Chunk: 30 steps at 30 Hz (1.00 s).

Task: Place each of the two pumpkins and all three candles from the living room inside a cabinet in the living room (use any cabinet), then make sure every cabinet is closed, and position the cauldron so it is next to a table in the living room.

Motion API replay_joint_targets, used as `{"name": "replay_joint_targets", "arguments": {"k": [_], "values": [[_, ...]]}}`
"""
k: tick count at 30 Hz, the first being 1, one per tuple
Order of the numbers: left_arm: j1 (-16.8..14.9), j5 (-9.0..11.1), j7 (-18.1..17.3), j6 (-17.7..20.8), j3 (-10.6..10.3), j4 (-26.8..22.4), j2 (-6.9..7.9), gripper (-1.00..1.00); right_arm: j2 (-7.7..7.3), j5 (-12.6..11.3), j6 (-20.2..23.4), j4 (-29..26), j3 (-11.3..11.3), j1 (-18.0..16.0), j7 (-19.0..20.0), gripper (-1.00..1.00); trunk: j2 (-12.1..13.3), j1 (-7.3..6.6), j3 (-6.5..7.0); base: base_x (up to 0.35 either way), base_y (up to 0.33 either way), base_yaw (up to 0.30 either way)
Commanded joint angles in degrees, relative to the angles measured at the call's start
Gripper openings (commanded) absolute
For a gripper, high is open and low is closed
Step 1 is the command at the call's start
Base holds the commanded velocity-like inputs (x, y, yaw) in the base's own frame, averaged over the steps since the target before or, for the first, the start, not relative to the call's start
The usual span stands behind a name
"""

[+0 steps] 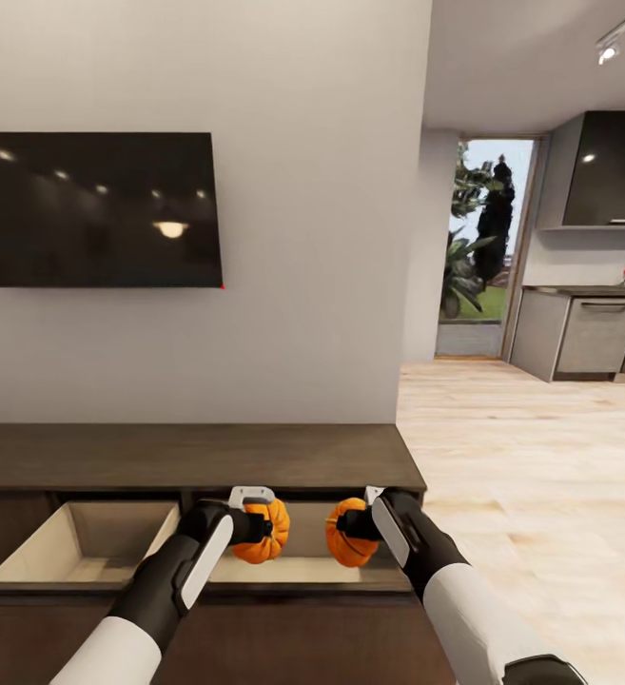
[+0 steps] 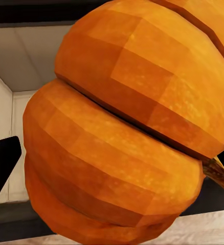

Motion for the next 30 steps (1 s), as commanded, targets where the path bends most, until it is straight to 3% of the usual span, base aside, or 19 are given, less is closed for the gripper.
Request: {"name": "replay_joint_targets", "arguments": {"k": [1,12,30], "values": [[-0.04,0.64,0.6,0.41,-0.09,-0.07,-0.09,-1.0,-0.02,-0.61,0.3,-0.08,0.24,-0.04,-0.52,-1.0,-0.03,0.0,-0.07,0.118,0.0,0.0],[-0.04,0.5,0.73,5.6,-1.85,0.32,-0.72,-1.0,0.07,-0.61,0.88,-0.09,0.24,-0.04,-0.56,-1.0,-0.03,0.0,-0.07,0.022,0.0,0.0],[-1.44,0.39,0.84,6.06,-2.02,3.16,-1.0,-1.0,0.07,-0.61,1.66,-0.15,0.26,-0.04,-0.57,-1.0,-0.03,0.0,-0.07,0.07,0.0,0.0]]}}
